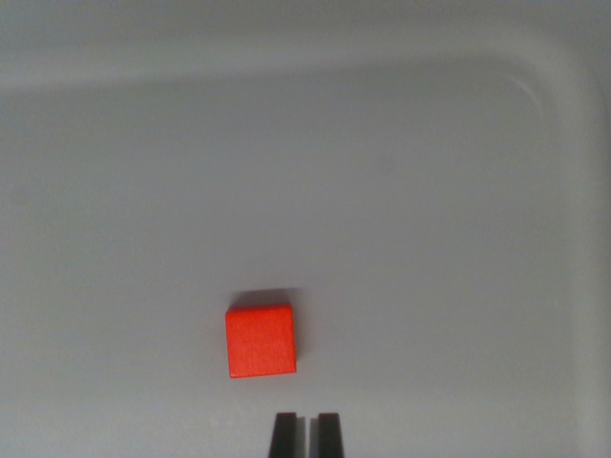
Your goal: Reach red block
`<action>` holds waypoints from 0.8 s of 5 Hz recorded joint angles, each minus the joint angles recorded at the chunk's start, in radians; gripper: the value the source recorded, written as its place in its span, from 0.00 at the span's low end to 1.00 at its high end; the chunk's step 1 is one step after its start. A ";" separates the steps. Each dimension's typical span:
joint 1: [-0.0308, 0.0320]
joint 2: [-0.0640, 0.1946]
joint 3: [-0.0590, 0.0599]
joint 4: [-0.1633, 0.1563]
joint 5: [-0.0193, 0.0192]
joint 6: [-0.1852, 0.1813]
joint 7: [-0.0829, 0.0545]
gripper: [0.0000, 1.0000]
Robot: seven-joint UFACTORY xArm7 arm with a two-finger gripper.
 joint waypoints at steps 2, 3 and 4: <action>0.0016 0.014 0.001 -0.028 0.0010 -0.040 -0.001 0.00; 0.0035 0.030 0.001 -0.060 0.0022 -0.084 -0.002 0.00; 0.0035 0.030 0.001 -0.060 0.0022 -0.084 -0.002 0.00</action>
